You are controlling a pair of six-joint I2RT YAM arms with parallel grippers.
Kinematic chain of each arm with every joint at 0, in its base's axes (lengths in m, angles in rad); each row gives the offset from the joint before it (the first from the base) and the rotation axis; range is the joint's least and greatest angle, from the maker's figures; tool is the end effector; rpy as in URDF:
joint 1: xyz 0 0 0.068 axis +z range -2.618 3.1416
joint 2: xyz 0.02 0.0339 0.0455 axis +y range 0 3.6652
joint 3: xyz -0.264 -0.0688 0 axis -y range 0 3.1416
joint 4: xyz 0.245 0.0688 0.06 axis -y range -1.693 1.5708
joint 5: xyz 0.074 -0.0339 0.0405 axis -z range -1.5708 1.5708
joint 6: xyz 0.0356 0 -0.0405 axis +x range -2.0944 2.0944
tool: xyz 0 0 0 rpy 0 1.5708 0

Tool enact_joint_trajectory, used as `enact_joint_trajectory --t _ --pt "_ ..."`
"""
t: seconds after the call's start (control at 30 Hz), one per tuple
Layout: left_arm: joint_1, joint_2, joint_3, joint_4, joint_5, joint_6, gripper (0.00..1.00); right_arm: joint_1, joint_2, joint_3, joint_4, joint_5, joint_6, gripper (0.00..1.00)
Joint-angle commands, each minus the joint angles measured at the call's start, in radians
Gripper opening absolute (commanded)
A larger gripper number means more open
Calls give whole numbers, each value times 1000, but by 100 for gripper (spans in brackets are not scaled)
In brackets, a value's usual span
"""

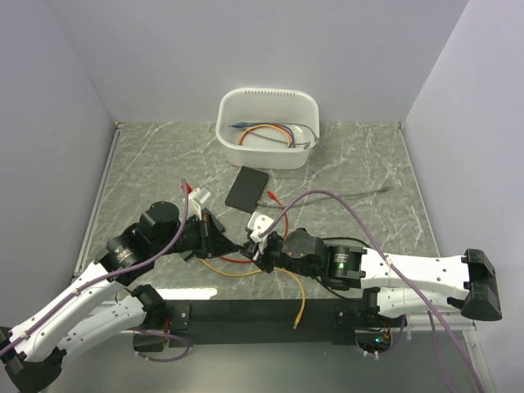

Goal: Insert the plug into the switch port

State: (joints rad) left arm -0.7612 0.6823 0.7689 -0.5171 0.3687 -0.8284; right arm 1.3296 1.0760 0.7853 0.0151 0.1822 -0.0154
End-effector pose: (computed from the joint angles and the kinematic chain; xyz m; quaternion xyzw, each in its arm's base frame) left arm 0.1008 -0.1137 0.3162 0.0711 0.8304 -0.4868 0.2615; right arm 0.0663 0.2426 0.3034 -0.4518 0.6555 0.3095 0.5200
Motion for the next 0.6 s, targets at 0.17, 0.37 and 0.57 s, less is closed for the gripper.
enact_joint_trajectory --t 0.17,0.37,0.57 --pt "0 -10 32 28 1 8 0 -4 -22 28 28 11 9 20" --pt "0 -6 27 25 -45 8 8 -7 -27 19 26 28 12 6" --pt "0 36 12 43 -135 15 43 -67 -47 -11 6 60 64 1"
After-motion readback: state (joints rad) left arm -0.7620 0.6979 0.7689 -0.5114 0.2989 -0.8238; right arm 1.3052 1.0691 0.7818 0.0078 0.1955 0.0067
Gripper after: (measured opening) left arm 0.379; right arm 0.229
